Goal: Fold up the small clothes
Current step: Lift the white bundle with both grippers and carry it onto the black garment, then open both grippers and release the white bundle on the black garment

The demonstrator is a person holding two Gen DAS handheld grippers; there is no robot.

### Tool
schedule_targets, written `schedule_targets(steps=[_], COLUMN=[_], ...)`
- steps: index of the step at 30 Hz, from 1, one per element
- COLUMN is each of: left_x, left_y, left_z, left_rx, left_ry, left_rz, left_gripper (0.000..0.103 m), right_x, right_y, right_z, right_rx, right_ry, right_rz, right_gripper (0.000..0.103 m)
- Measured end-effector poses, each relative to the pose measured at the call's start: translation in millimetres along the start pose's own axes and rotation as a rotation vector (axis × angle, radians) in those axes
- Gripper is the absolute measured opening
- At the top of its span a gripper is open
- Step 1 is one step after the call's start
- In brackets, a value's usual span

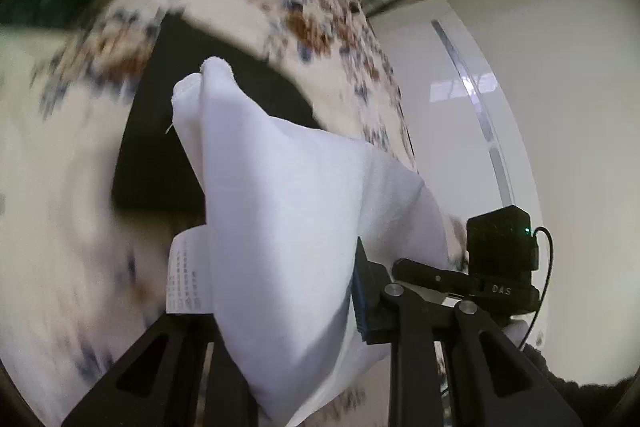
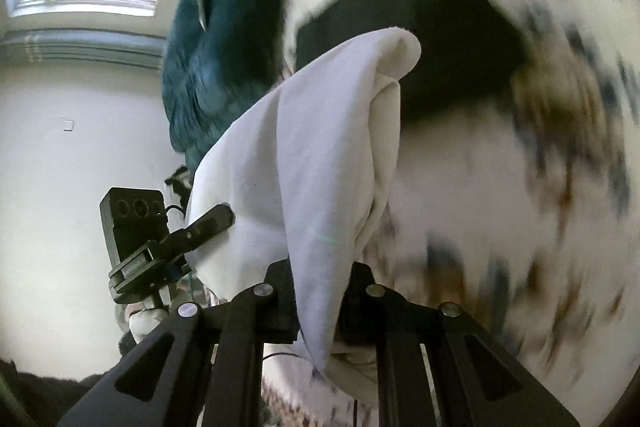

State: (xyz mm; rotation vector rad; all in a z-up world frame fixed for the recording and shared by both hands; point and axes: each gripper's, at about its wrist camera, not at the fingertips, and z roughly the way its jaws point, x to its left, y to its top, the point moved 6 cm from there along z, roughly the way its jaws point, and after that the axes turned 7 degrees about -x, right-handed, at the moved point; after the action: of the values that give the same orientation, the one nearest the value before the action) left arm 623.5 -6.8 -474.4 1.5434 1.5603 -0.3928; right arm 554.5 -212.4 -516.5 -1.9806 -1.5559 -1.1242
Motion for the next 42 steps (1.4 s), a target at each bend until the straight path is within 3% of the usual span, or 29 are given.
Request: schedule_targets(steps=[3, 4, 7, 11, 16, 19, 21, 22, 23, 24, 25, 26, 27, 28, 31, 36, 42], left_x=[22, 32, 67, 109, 107, 96, 84, 85, 83, 79, 77, 75, 70, 65, 48, -6, -85], left_y=[53, 68, 85, 81, 81, 84, 81, 80, 77, 72, 68, 62, 57, 52, 37, 20, -11], left_z=[36, 54, 90, 131, 127, 108, 89, 85, 77, 71, 69, 66, 64, 62, 51, 13, -40], left_rx=[-0.02, -0.019, 0.014, 0.101, 0.101, 0.029, -0.049, -0.07, -0.099, -0.112, -0.111, -0.107, -0.106, -0.105, -0.105, -0.136, -0.171], left_ry=[0.019, 0.046, 0.087, 0.144, 0.187, 0.319, 0.446, 0.482, 0.526, 0.554, 0.573, 0.602, 0.641, 0.669, 0.729, 0.745, 0.75], left_rz=[-0.009, -0.002, -0.018, -0.037, -0.047, 0.03, 0.109, 0.123, 0.141, 0.158, 0.171, 0.18, 0.197, 0.215, 0.248, 0.277, 0.319], left_gripper=[0.021, 0.022, 0.022, 0.026, 0.034, 0.041, 0.07, 0.092, 0.103, 0.103, 0.103, 0.103, 0.103, 0.103, 0.103, 0.103, 0.103], right_x=[4, 0, -9, -41, -65, -69, -67, -68, -66, -64, -61, -58, -58, -53, -45, -13, 48], right_y=[71, 116, 148, 180, 179, 178, 173, 166, 162, 157, 144, 137, 137, 125, 113, 87, 41], right_z=[14, 35, 61, 109, 132, 124, 112, 102, 95, 88, 78, 76, 76, 66, 53, 13, -74], right_rx=[-0.032, -0.043, -0.025, 0.04, 0.068, 0.038, -0.002, -0.027, -0.055, -0.073, -0.086, -0.092, -0.092, -0.122, -0.16, -0.219, -0.3], right_ry=[-0.002, -0.012, -0.044, -0.133, -0.185, -0.282, -0.402, -0.453, -0.526, -0.595, -0.697, -0.737, -0.737, -0.815, -0.867, -0.912, -0.921], right_rz=[-0.033, -0.045, -0.064, -0.073, -0.057, -0.08, -0.118, -0.147, -0.184, -0.218, -0.27, -0.29, -0.29, -0.331, -0.35, -0.348, -0.348], right_gripper=[0.014, 0.014, 0.014, 0.014, 0.016, 0.035, 0.05, 0.055, 0.069, 0.087, 0.095, 0.103, 0.103, 0.103, 0.103, 0.103, 0.103])
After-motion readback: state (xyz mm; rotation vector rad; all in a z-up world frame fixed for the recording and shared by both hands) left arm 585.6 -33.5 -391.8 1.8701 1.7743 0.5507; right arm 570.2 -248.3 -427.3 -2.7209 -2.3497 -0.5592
